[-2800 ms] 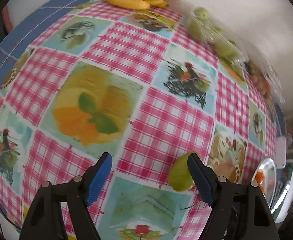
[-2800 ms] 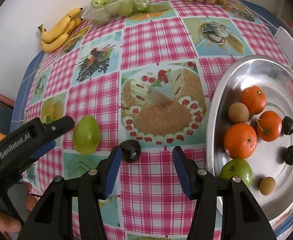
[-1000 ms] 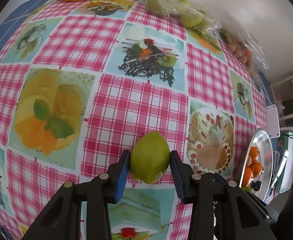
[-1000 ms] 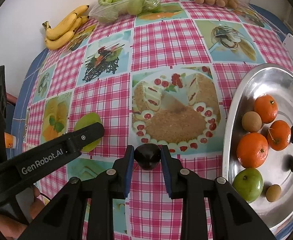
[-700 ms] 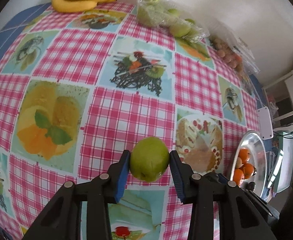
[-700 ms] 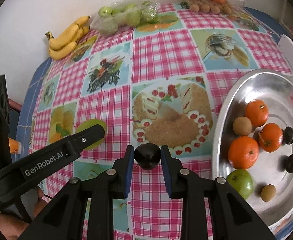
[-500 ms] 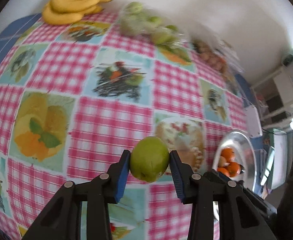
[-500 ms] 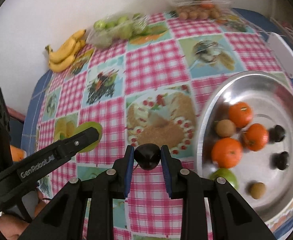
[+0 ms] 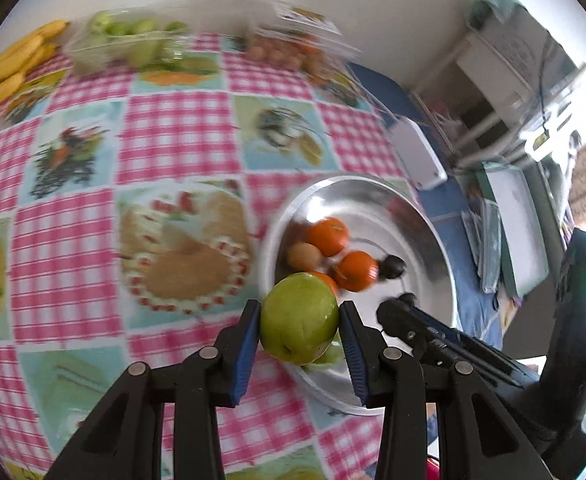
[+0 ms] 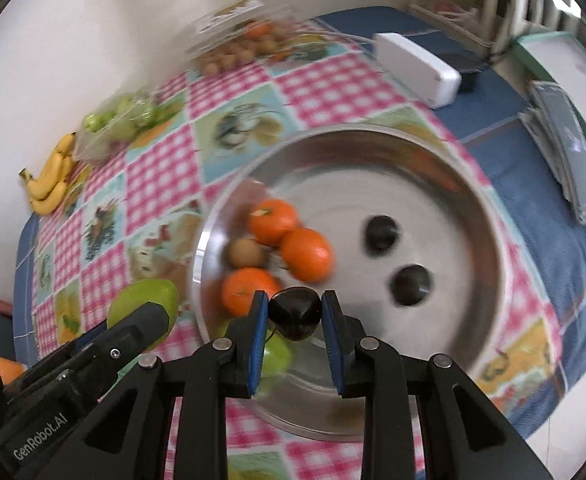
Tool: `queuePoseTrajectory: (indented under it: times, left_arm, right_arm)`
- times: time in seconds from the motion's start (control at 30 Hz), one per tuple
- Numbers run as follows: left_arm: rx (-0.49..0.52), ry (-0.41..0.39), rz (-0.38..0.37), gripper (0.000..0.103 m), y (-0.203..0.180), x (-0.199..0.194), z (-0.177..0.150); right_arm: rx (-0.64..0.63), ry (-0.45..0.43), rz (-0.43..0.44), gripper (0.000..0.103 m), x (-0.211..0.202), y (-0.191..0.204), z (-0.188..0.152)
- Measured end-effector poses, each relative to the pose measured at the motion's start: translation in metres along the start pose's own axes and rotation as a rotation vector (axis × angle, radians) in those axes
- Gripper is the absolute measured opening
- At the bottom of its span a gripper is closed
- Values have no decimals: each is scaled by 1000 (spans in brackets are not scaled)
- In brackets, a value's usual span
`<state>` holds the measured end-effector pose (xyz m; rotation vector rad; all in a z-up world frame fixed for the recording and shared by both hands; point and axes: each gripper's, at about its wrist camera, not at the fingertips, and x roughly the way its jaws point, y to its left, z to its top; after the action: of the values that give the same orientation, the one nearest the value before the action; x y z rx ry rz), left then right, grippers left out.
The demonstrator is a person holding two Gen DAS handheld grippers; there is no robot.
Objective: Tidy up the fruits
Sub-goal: 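Carry the green apple in the left gripper and plum in the right over the bowl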
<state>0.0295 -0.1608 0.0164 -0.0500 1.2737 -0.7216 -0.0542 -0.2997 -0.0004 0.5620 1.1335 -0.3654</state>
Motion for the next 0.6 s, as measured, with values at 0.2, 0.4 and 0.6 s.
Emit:
queuePoseTrajectory:
  times: [0.2, 0.4, 0.6]
  left_arm:
    - [51, 18, -11, 42, -23, 13, -5]
    - [59, 21, -41, 42, -32, 18, -4]
    - [29, 34, -79, 43, -27, 21, -4]
  right_arm:
    - [34, 29, -21, 28, 5, -23, -11]
    - [48, 48, -12, 29, 9, -30, -13]
    - [53, 51, -9, 29, 8, -29, -14]
